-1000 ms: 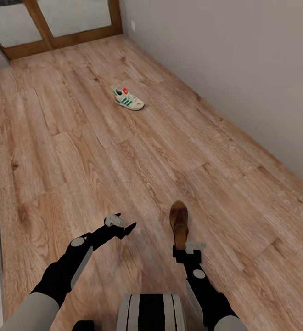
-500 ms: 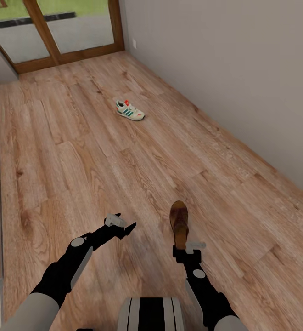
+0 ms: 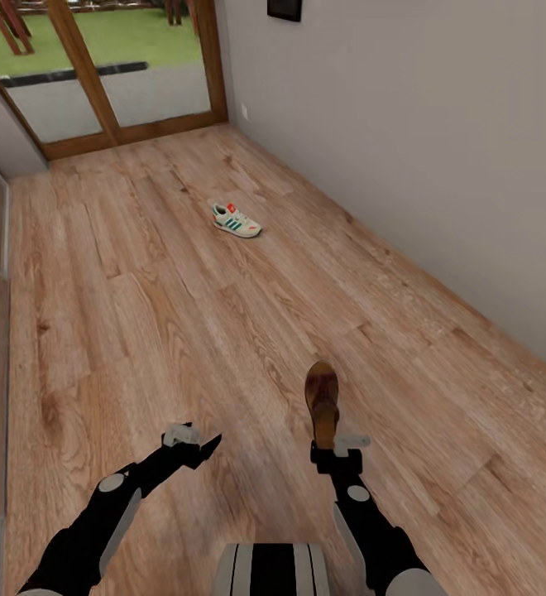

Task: Pick up the two gym shoes and the two sandals from the corridor floor and place them onto the hallstand (shoe rack) in the corridor, making sure they are on the rack and not on the floor. Arrange them so the two gym shoes are next to each other and the two sandals are next to each other.

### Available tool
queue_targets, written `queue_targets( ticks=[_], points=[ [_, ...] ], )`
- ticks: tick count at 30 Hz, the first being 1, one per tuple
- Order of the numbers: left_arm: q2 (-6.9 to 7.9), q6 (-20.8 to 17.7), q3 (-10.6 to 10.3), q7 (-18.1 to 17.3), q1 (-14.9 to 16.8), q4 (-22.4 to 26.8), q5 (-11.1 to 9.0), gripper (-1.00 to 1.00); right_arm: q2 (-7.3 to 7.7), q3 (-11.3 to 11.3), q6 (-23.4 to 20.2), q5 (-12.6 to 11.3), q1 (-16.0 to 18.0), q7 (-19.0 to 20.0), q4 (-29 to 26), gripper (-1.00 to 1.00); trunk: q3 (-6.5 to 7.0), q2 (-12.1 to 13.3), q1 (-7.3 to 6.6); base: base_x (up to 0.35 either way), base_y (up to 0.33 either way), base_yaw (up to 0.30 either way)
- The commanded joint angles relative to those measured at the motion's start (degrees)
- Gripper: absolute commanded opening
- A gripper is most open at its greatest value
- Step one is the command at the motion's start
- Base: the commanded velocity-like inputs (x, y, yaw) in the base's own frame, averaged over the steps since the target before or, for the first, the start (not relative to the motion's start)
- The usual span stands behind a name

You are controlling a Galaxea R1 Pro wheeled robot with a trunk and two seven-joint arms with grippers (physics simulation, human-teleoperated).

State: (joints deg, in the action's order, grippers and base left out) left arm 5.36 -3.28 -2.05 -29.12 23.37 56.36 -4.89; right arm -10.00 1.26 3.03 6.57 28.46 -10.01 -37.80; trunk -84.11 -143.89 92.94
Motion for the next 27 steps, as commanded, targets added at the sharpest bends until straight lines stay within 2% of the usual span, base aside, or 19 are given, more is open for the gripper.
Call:
queue_targets(
  ticks=[1,3,5,6,9,12,13,14,17,18,20,22,25,27],
  points=[
    [0.11,-0.3,1.5,-0.2,-1.0,0.0,-0.5,1.0,0.0,0.2,0.0,0.5,0.0,-0.3,0.1,-1.0,0.29,0.0,-0.03,0.0,0.0,0.0],
    [0.23,-0.3,3.6,-0.3,-2.5,0.0,-0.3,1.0,0.0,0.6,0.3,0.8,0.0,-0.3,0.1,-1.0,0.91,0.0,-0.08,0.0,0.0,0.0],
    [0.39,-0.2,4.8,-0.3,-3.5,0.0,-0.2,1.0,0.0,1.0,0.6,1.2,-0.1,-0.2,0.2,-1.0,1.53,0.1,-0.13,0.0,0.0,0.0],
    [0.54,-0.2,6.2,-0.2,-5.0,-0.1,0.0,1.0,0.0,1.3,1.1,1.9,-0.1,-0.2,0.3,-1.0,1.84,0.1,-0.16,0.0,0.0,0.0],
    [0.7,0.0,7.7,0.0,-7.0,-0.3,0.2,1.0,0.06,1.6,1.6,3.1,-0.2,-0.2,0.8,-1.0,2.77,0.1,-0.24,0.0,0.0,0.0],
    [0.8,1.6,9.5,0.1,-8.8,-1.2,0.2,1.0,0.23,1.7,2.2,4.0,-0.7,-0.2,1.3,-1.0,3.71,0.2,-0.31,0.0,0.0,0.0],
    [0.78,3.2,10.6,0.1,-9.3,-1.8,0.2,1.0,0.46,1.7,2.6,4.2,-1.2,-0.2,1.4,-1.0,4.02,0.2,-0.34,0.0,0.0,0.0],
    [0.73,5.8,12.0,0.2,-9.8,-3.2,0.2,1.0,0.95,1.7,3.5,4.4,-2.5,-0.2,1.6,-1.0,4.33,0.2,-0.37,0.0,0.0,0.0],
    [0.65,8.5,13.0,0.3,-10.2,-5.7,0.2,1.0,1.96,1.7,6.2,4.5,-4.8,-0.2,1.5,-1.0,5.26,0.2,-0.44,0.0,0.0,0.0],
    [0.63,9.5,13.4,0.6,-10.3,-8.4,0.2,1.0,4.31,1.7,9.7,4.6,-6.7,-0.2,1.6,-1.0,5.57,0.2,-0.47,0.0,0.0,0.0],
    [0.57,10.1,13.5,1.2,-10.3,-9.8,0.2,1.0,6.44,1.7,11.2,4.5,-7.7,-0.2,2.0,-1.0,6.19,0.3,-0.52,0.0,0.0,0.0],
    [0.54,10.6,13.5,1.6,-10.3,-10.2,0.3,1.0,7.51,1.6,11.9,4.5,-8.1,-0.2,2.6,-1.0,6.82,0.3,-0.57,0.0,0.0,0.0],
    [0.53,11.1,13.5,1.9,-10.4,-10.5,0.3,1.0,8.1,1.6,12.6,4.4,-8.3,-0.3,3.5,-1.0,7.75,0.3,-0.65,0.0,0.0,0.0],
    [0.53,11.4,13.6,2.1,-10.4,-10.7,0.2,1.0,8.62,1.5,14.9,4.3,-9.2,-0.4,5.0,-1.0,8.37,0.4,-0.7,0.0,0.0,0.0]
  ],
)
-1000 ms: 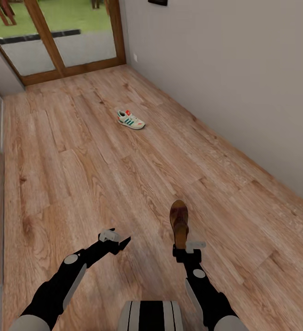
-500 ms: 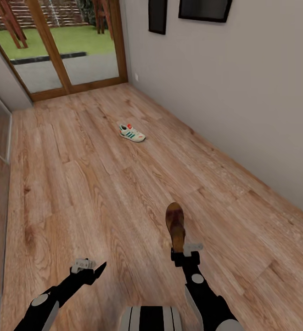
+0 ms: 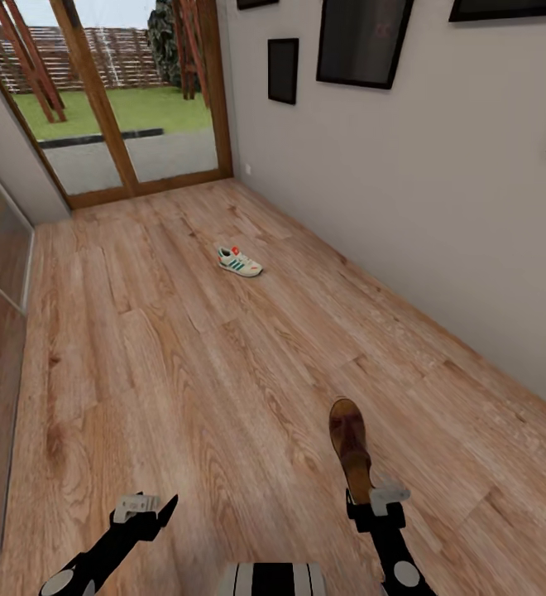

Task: Pick up the two gym shoes and the two sandals from the corridor floor and place them onto the hallstand (shoe rack) in the corridor, making sure they are on the rack and not on the floor. Arrange them so the two gym shoes are next to each other and the two sandals are next to each other.

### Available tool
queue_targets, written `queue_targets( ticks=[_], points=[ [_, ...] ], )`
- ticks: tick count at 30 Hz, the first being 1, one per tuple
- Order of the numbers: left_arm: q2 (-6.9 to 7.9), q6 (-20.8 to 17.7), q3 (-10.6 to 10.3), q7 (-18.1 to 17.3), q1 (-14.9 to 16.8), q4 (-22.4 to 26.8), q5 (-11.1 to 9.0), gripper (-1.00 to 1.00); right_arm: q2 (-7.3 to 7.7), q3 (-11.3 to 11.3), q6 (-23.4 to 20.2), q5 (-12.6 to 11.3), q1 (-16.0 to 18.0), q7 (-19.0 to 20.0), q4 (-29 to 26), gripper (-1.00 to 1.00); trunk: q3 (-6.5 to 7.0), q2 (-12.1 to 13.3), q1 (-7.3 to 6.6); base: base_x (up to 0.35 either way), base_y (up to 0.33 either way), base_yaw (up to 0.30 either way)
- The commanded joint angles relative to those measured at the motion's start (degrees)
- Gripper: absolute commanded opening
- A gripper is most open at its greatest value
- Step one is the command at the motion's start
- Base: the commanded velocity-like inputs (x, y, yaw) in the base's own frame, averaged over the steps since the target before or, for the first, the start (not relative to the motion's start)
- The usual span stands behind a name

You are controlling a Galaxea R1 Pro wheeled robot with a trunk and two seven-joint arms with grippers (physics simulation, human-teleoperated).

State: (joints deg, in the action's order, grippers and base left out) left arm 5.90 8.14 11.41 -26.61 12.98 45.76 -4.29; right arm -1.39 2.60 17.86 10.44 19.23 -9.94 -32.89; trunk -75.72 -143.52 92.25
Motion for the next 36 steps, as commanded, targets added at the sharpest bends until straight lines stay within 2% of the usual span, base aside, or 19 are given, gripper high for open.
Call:
queue_targets(
  ticks=[1,2,5,12,17,22,29,36],
  points=[
    [-0.01,0.0,0.1,-0.3,0.0,-0.1,-0.5,1.0,0.17,0.1,2.3,0.5,-0.9,-0.5,0.8,-1.0,0.29,0.0,-0.03,0.0,0.0,0.0],
    [-0.01,0.1,0.2,-0.3,0.0,-0.3,-0.5,1.0,0.27,0.1,4.6,0.5,-1.7,-0.6,1.2,-1.0,0.6,0.0,-0.06,0.0,0.0,0.0],
    [0.01,0.1,0.2,-0.1,0.0,-0.4,-0.7,1.0,0.38,0.0,7.3,0.5,-3.2,-0.6,2.0,-1.0,1.53,0.1,-0.14,0.0,0.0,0.0],
    [0.07,0.2,0.2,0.5,0.0,-0.4,-0.6,1.0,0.52,-0.1,8.2,0.4,-4.7,-0.6,3.0,-1.0,3.71,0.2,-0.32,0.0,0.0,0.0],
    [0.08,0.2,0.2,3.3,0.0,-0.6,-0.5,1.0,0.59,0.0,8.4,0.3,-5.0,-0.6,4.0,-1.0,5.27,0.2,-0.45,0.0,0.0,0.0],
    [-0.08,1.2,0.1,4.2,-0.1,-0.7,-0.5,1.0,0.59,0.0,8.4,0.2,-5.1,-0.6,4.9,-1.0,6.82,0.3,-0.58,0.0,0.0,0.0],
    [-0.18,2.3,0.1,4.4,0.0,-3.0,-0.5,1.0,0.55,0.0,9.8,0.2,-5.1,-0.7,5.3,-1.0,8.7,3.1,-2.11,0.0,0.0,0.0],
    [-0.18,2.4,0.1,4.4,0.0,-3.3,-0.6,1.0,0.58,0.0,10.3,0.2,-5.1,-0.7,5.5,-1.0,10.59,5.9,-3.65,0.0,0.0,0.0]
  ],
)
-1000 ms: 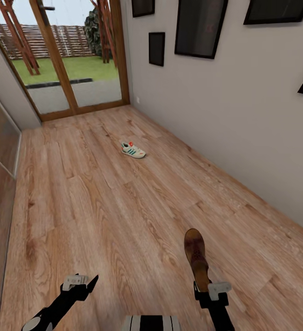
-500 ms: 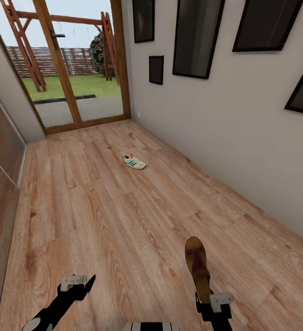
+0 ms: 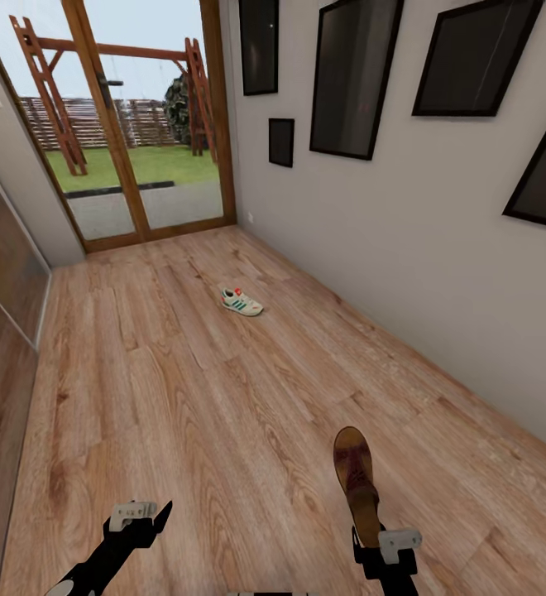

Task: Pick up the two gym shoes and the two sandals from the corridor floor and place them onto the hallstand (shoe rack) in the corridor, making sure they are on the rack and not on the floor. Arrange them so the two gym shoes are next to each other and the two sandals are next to each other.

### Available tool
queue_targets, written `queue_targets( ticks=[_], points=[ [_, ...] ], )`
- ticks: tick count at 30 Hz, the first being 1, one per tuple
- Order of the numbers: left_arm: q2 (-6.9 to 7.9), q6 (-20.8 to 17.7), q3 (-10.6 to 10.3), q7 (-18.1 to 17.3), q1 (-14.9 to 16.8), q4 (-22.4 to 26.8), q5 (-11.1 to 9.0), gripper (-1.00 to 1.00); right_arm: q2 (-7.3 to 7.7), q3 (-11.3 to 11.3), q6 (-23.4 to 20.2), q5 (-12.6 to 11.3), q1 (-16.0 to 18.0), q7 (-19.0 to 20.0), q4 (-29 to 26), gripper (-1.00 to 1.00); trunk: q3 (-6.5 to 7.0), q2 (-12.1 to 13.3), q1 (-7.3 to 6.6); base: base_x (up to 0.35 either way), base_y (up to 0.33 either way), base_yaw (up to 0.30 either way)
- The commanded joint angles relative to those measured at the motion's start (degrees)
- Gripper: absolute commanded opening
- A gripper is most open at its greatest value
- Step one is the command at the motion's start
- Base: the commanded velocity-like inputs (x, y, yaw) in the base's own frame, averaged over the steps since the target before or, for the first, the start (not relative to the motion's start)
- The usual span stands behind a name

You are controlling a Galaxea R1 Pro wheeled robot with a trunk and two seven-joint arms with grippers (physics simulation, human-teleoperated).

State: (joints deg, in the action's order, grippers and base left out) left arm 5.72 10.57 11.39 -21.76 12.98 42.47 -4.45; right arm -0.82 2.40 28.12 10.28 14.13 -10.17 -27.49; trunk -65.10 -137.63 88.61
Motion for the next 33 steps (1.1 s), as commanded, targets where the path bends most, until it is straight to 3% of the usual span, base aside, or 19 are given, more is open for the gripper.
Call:
queue_targets(
  ticks=[1,4,25,33],
  points=[
    [-0.01,0.0,0.1,-0.4,0.0,-0.1,-0.5,1.0,0.01,0.1,0.1,0.4,0.0,-0.5,0.1,-1.0,0.24,0.4,-0.23,0.0,0.0,0.0],
    [0.01,0.0,0.2,-0.4,0.0,-0.1,-0.5,1.0,0.02,0.1,0.1,0.4,0.0,-0.5,0.1,-1.0,1.04,1.6,-0.89,0.0,0.0,0.0],
    [-0.05,0.2,0.2,-0.5,0.0,0.0,-0.7,1.0,-0.05,0.1,0.2,0.4,0.0,-0.5,1.2,-1.0,2.92,1.6,-0.89,0.005,0.0,0.0],
    [-0.02,0.2,0.2,-0.4,0.0,0.0,-0.9,1.0,-0.05,0.1,0.2,0.4,0.0,-0.5,1.2,-1.0,3.64,1.6,-0.89,0.267,0.0,0.0]
  ],
)
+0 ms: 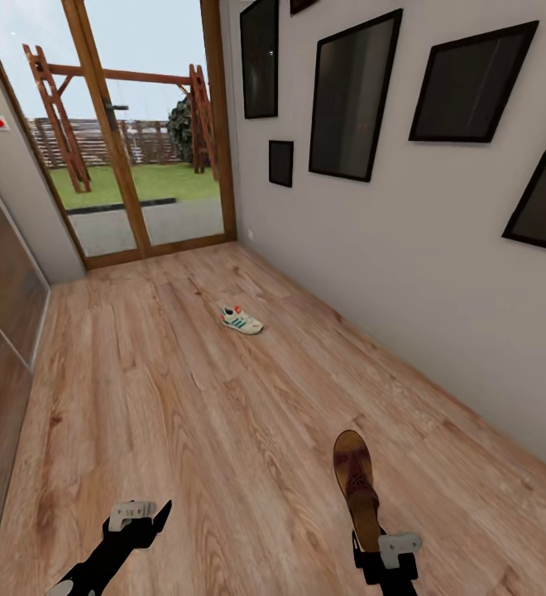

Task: Pick up the two gym shoes and the two sandals from the corridor floor and place them onto the hallstand (shoe rack) in the corridor, making sure they are on the rack and not on the floor. Arrange them so the two gym shoes are next to each other and the two sandals are next to each other.

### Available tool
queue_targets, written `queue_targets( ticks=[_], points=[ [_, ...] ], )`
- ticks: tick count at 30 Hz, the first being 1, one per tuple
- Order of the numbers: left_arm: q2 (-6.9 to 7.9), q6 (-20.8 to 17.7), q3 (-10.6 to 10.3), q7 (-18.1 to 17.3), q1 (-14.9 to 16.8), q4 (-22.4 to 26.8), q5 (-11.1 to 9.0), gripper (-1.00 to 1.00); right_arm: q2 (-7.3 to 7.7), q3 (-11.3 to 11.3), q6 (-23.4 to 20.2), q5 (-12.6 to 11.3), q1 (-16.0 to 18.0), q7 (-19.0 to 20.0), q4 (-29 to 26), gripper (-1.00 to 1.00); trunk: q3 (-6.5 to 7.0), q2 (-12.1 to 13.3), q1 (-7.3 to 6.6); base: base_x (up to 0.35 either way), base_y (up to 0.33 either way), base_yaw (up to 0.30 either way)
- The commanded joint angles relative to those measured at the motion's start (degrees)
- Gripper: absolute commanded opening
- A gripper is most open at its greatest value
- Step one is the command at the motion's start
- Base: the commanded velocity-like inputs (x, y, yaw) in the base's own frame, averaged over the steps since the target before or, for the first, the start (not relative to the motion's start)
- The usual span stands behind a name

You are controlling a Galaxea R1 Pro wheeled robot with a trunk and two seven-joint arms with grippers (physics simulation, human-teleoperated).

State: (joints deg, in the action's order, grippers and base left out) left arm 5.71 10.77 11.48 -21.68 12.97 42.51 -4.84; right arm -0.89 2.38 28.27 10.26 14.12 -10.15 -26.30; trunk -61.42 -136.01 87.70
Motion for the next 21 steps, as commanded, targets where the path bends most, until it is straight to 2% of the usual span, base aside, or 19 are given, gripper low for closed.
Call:
queue_targets(
  ticks=[1,8,21],
  points=[
    [0.01,0.0,0.1,-0.5,0.0,-0.1,-0.5,1.0,0.01,0.2,0.0,0.4,0.0,-0.5,0.1,-1.0,0.05,0.0,0.02,0.329,0.0,0.0],
    [0.0,0.0,0.1,-0.5,0.0,-0.1,-0.5,1.0,0.01,0.2,0.0,0.4,0.0,-0.5,0.1,-1.0,0.67,0.0,0.02,0.334,0.051,0.0],
    [0.09,0.0,0.1,-0.5,0.0,-0.1,-0.5,1.0,0.01,0.2,0.0,0.5,0.0,-0.5,0.1,-1.0,1.84,0.0,0.02,0.315,0.148,0.0]
  ],
)
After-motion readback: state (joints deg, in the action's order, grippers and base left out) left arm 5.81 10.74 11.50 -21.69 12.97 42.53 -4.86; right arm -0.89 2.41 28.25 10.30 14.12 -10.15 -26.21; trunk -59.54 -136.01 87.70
